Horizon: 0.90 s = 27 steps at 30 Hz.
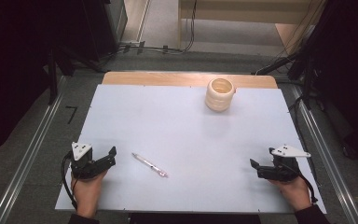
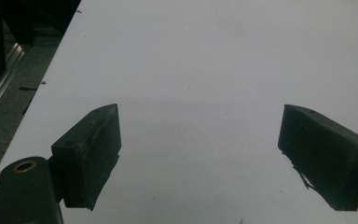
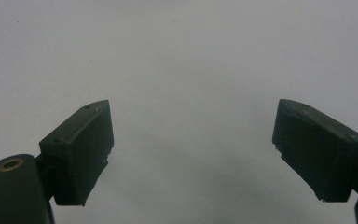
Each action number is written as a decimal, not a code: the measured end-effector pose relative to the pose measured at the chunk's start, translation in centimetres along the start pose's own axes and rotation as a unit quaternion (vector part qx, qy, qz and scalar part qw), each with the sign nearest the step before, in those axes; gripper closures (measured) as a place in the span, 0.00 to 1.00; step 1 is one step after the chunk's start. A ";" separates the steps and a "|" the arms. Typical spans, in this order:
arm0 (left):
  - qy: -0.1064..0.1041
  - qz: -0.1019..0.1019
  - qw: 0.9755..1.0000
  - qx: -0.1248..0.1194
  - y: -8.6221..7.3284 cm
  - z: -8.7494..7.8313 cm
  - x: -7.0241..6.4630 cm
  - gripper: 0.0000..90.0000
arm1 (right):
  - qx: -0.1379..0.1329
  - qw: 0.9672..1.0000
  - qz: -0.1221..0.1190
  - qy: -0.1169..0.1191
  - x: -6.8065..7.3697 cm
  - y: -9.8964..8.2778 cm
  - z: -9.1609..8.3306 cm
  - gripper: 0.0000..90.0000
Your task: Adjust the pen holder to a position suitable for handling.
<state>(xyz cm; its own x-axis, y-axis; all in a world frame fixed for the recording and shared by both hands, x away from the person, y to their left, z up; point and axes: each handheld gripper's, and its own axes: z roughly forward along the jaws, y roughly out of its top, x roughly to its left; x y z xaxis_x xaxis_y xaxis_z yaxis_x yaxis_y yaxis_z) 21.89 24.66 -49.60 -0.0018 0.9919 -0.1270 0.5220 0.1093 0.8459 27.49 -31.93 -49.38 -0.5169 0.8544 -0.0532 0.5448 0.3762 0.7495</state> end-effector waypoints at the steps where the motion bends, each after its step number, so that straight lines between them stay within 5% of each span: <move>1: -0.001 0.000 1.000 0.000 0.0 0.0 0.0 0.15 | 0.000 1.000 -0.001 0.001 0.1 0.0 0.0 0.13; 27: -0.005 -0.002 1.000 0.004 -0.1 0.2 -0.1 0.15 | -0.002 1.000 -0.023 0.020 2.0 0.7 0.4 0.13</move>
<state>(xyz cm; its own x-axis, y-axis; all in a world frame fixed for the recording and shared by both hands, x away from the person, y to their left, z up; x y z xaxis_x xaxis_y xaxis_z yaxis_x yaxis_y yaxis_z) 22.00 24.54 -49.78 0.0051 0.9908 -0.1353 0.5284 0.1122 0.8416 27.05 -29.82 -49.23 -0.5669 0.8215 -0.0606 0.5183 0.4129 0.7489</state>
